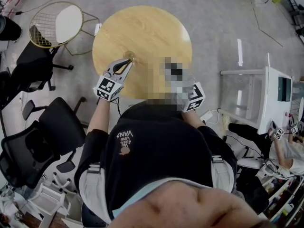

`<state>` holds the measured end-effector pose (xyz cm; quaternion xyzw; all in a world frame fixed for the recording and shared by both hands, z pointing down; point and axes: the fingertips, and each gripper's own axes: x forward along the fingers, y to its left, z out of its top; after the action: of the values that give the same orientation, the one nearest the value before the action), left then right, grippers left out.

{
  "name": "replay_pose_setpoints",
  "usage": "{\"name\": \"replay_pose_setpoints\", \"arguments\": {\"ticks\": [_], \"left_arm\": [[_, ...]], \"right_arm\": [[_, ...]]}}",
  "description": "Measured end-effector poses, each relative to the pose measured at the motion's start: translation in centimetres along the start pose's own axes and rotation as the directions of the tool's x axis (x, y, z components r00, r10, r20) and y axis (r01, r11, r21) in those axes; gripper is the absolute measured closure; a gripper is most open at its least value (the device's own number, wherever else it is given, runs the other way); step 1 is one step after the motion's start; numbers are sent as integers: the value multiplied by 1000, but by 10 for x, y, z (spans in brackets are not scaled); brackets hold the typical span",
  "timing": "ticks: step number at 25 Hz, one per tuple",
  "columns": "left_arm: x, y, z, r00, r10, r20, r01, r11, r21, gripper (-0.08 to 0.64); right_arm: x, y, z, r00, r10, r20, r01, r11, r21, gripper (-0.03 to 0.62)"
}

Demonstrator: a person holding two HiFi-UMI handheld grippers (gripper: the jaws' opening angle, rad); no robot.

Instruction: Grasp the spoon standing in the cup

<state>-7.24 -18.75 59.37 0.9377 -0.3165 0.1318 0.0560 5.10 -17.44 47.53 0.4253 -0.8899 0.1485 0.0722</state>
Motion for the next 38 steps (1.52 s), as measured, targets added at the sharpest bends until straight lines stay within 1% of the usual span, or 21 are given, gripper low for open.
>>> {"name": "replay_pose_setpoints", "arguments": {"ticks": [6,13,19,22,26,32,38], "left_arm": [[7,-2,1,1000,-1,-11,1,1000,18,541],[8,5,7,999,37,-3,-37,999,13,546],[11,1,12,999,37,-17,-37,999,34,548],[12,2,10,999,29,-22,-28,999,30,548],[9,5,15,999,39,-13,-38,999,18,548],[7,2,20,999,36,-11,-35,999,22,548],[3,5,33,999,50,21,-50,999,9,548]], "right_arm": [[-3,-4,2,1000,4,1,-4,1000,0,595],[-4,-6,1,1000,9,4,-9,1000,2,595],[-8,-8,1,1000,8,10,-8,1000,7,594],[-9,-9,2,1000,5,11,-5,1000,8,595],[-10,-8,2,1000,6,13,-6,1000,13,595],[-13,-7,2,1000,10,16,-10,1000,19,595],[-14,-6,2,1000,11,18,-12,1000,20,595]]}}
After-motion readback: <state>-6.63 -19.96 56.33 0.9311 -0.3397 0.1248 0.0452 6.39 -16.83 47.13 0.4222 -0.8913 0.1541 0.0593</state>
